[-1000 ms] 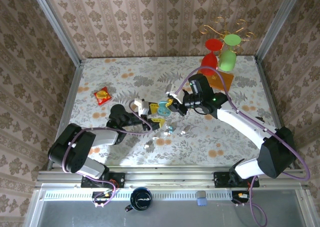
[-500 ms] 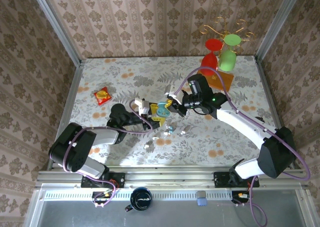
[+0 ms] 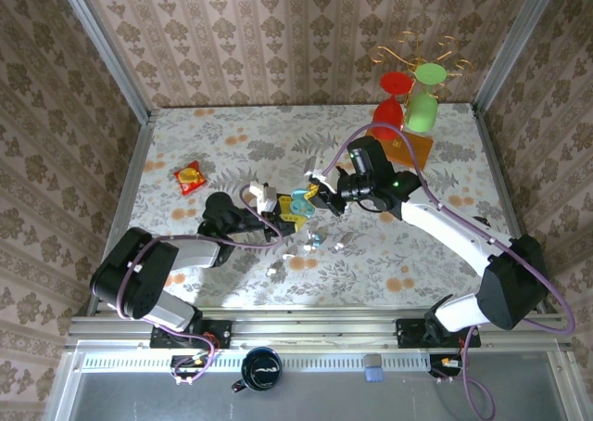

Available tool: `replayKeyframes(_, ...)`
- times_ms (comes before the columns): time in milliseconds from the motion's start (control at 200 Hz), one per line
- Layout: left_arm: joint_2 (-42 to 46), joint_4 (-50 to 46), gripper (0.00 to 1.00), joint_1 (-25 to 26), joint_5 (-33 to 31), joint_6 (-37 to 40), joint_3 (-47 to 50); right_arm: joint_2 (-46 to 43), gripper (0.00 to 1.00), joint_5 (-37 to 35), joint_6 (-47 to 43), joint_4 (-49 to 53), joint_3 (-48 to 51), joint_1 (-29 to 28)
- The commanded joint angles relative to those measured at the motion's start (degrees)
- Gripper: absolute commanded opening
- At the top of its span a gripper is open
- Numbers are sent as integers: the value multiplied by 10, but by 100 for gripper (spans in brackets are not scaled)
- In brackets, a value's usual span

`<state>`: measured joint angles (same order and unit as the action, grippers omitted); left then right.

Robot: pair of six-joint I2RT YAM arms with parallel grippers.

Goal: Insert the wireless bluetooth earbuds into the charging case

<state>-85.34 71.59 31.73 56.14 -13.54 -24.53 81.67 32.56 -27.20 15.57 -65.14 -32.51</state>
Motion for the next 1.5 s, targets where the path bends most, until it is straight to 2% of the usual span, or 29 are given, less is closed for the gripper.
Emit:
replayKeyframes(0, 9, 15, 37, -3, 9, 4, -3, -6, 8, 15, 2, -2, -7, -4)
replayKeyframes(140, 9, 16, 37, -4, 0, 10, 3, -15, 50, 9, 9, -19, 1, -3)
replayKeyframes(235, 9, 16, 37, -6, -10, 21, 9, -42, 67, 14, 22, -39, 13, -1)
replayKeyframes(325, 5, 18, 37, -10, -17, 27, 12, -61, 74, 23, 42, -64, 30, 3)
replayKeyframes(475, 5, 20, 37, -16, -29, 37, 17, -113, 80, 25, 92, -129, 85, 13)
replayKeyframes(565, 7, 20, 37, -23, -36, 39, 19, -152, 83, 13, 140, -165, 126, 29)
replayKeyframes(640, 10, 21, 36, -31, -44, 33, 19, -188, 90, -14, 193, -196, 172, 48)
replayKeyframes(780, 19, 21, 36, -43, -62, 35, 22, -249, 90, -64, 326, -260, 272, 93)
replayKeyframes(895, 29, 21, 36, -52, -76, 40, 23, -276, 88, -132, 441, -238, 317, 101)
replayKeyframes(995, 33, 22, 36, -52, -75, 43, 21, -276, 86, -121, 514, -239, 344, 103)
replayKeyframes(1025, 33, 22, 36, -69, -75, 43, 20, -270, 85, -116, 539, -255, 355, 103)
replayKeyframes(1150, 35, 22, 36, -74, -77, 42, 14, -209, 80, -108, 612, -252, 355, 95)
replayKeyframes(1230, 35, 22, 36, -76, -79, 41, 12, -161, 79, -118, 625, -244, 343, 65)
replayKeyframes(1345, 35, 22, 36, -76, -80, 41, 11, -90, 65, -162, 655, -240, 321, 23)
replayKeyframes(1495, 41, 22, 36, -76, -85, 42, 14, 9, 60, -166, 671, -231, 274, -11)
